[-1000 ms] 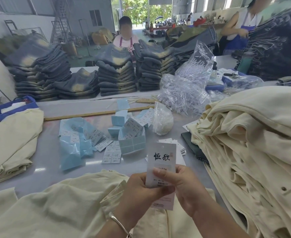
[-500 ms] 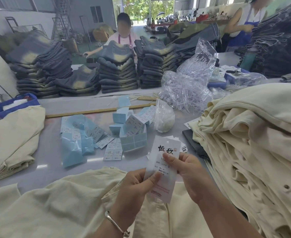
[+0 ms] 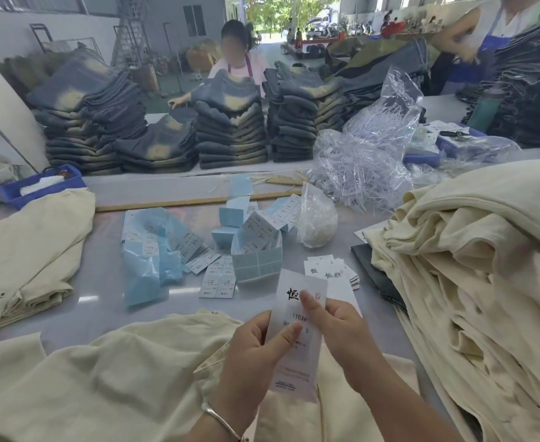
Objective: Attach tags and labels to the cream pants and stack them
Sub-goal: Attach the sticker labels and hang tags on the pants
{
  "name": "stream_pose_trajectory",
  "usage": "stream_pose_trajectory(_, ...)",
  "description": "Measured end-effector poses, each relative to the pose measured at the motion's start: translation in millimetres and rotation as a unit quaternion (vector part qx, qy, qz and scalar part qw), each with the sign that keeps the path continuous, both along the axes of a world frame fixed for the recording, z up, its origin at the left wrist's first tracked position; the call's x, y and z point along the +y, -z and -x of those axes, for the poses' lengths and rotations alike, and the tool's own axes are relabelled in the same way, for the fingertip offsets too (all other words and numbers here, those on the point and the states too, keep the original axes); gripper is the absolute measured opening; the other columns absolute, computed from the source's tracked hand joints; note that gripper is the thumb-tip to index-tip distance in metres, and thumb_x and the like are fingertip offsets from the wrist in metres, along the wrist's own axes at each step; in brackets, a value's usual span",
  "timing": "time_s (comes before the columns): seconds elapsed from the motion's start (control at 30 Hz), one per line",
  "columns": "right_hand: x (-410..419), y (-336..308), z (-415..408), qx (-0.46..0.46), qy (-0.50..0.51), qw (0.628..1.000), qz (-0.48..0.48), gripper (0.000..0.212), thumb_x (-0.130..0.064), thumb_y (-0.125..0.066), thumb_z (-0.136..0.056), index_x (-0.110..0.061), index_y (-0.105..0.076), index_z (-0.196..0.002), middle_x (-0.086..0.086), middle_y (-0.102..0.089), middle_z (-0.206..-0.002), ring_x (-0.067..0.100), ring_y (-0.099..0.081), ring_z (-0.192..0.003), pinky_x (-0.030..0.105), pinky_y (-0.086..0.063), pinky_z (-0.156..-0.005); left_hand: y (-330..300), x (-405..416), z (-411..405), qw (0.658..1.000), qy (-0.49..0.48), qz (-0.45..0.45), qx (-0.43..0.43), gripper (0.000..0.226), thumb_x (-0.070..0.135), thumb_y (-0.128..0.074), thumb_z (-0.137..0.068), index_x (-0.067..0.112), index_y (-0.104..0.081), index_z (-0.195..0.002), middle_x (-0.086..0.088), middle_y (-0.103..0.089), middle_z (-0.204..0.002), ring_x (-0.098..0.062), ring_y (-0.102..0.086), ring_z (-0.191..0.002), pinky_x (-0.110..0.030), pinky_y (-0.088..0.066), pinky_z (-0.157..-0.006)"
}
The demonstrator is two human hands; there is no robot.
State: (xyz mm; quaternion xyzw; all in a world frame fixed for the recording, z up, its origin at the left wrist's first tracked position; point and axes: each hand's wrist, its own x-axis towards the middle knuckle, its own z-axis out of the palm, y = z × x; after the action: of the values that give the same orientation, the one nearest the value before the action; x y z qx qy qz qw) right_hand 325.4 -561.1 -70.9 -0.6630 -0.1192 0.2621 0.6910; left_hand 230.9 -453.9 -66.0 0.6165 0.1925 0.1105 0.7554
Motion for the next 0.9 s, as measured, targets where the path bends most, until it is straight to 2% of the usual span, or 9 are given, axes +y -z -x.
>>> stream_pose_trajectory(0.07,11.5,16.8,-19.9,-0.024,0.036,0.997,0.062,0.053,-0.047,-0.059,-0.088,0.003,-0.060,-0.073,0.003,-0.063,-0.068,0.017,-0.056,-0.065,0.027,-0.045,-0.066,8.7,11.4,0.0,1.000,-0.024,0.006,0.019,0.028,0.031,-0.083,-0.072,0.012,-0.075,-0.092,-0.019,-0.074,-0.091,-0.029,-0.068,-0.079,-0.045,-0.057,-0.073)
stream_pose_trajectory(0.17,25.5,43.2,-61.3,-0.111,0.103,0.974,0.167,0.025,-0.027,-0.064,-0.090,-0.010,-0.054,-0.075,0.000,-0.059,-0.071,0.024,-0.057,-0.071,0.029,-0.040,-0.063,24.4,32.4,-0.9,0.996,-0.064,0.013,0.055,0.033,0.037,-0.084,-0.069,0.013,-0.076,-0.090,-0.018,-0.074,-0.091,-0.032,-0.068,-0.081,-0.051,-0.055,-0.078)
stream_pose_trajectory(0.23,36.6,52.9,-89.6,-0.201,0.116,0.942,0.241,0.006,-0.014,-0.059,-0.090,-0.018,-0.060,-0.094,-0.003,-0.063,-0.089,0.023,-0.058,-0.077,0.027,-0.038,-0.062,32.5,44.7,-7.3,0.993,-0.084,0.002,0.078,0.035,0.043,-0.082,-0.068,0.015,-0.077,-0.086,-0.016,-0.073,-0.084,-0.028,-0.065,-0.074,-0.047,-0.054,-0.074)
stream_pose_trajectory(0.33,62.3,57.9,-138.6,-0.358,0.065,0.870,0.333,0.050,-0.001,-0.045,-0.089,-0.022,-0.049,-0.135,-0.004,-0.049,-0.139,0.023,-0.056,-0.107,0.029,-0.041,-0.077,37.1,57.0,-27.8,0.992,-0.092,-0.002,0.090,0.033,0.044,-0.072,-0.067,0.016,-0.076,-0.083,-0.016,-0.072,-0.081,-0.026,-0.064,-0.072,-0.043,-0.053,-0.070)
stream_pose_trajectory(0.43,98.8,55.0,-179.8,-0.442,-0.040,0.770,0.457,0.073,0.006,-0.037,-0.085,-0.025,-0.025,-0.150,-0.012,-0.016,-0.160,0.024,-0.047,-0.120,0.036,-0.048,-0.084,39.8,63.9,-51.2,0.992,-0.091,-0.006,0.090,0.030,0.042,-0.071,-0.068,0.016,-0.076,-0.083,-0.019,-0.072,-0.085,-0.024,-0.065,-0.073,-0.044,-0.055,-0.072)
stream_pose_trajectory(0.5,115.1,54.5,-200.6,-0.465,-0.095,0.706,0.526,0.072,0.008,-0.036,-0.084,-0.021,-0.023,-0.149,-0.009,-0.009,-0.161,0.025,-0.043,-0.121,0.037,-0.049,-0.079,42.1,66.8,-64.0,0.992,-0.090,-0.007,0.093,0.024,0.037,-0.071,-0.073,0.016,-0.076,-0.082,-0.016,-0.073,-0.084,-0.022,-0.066,-0.072,-0.039,-0.055,-0.069)
stream_pose_trajectory(0.57,122.1,56.7,-217.1,-0.472,-0.113,0.663,0.569,0.059,0.006,-0.039,-0.085,-0.014,-0.036,-0.141,0.003,-0.026,-0.152,0.027,-0.041,-0.120,0.035,-0.043,-0.073,45.1,70.1,-74.8,0.992,-0.081,0.002,0.098,0.018,0.031,-0.071,-0.078,0.015,-0.076,-0.083,-0.016,-0.074,-0.084,-0.024,-0.068,-0.073,-0.038,-0.056,-0.067)
stream_pose_trajectory(0.67,119.9,60.8,-234.7,-0.462,-0.082,0.659,0.588,0.038,0.000,-0.044,-0.088,-0.011,-0.047,-0.124,0.007,-0.041,-0.126,0.026,-0.042,-0.113,0.033,-0.036,-0.067,48.5,73.3,-87.7,0.993,-0.061,0.010,0.101,0.013,0.032,-0.070,-0.080,0.022,-0.077,-0.085,-0.008,-0.076,-0.084,-0.022,-0.071,-0.074,-0.033,-0.058,-0.065)
stream_pose_trajectory(0.9,100.3,68.5,-265.7,-0.421,-0.017,0.639,0.644,0.036,0.000,-0.048,-0.086,-0.012,-0.048,-0.120,0.007,-0.048,-0.120,0.025,-0.047,-0.111,0.032,-0.036,-0.066,56.2,76.7,-104.9,0.994,-0.035,0.016,0.100,0.030,0.044,-0.070,-0.071,0.023,-0.077,-0.090,-0.006,-0.076,-0.089,-0.024,-0.072,-0.082,-0.038,-0.059,-0.073)
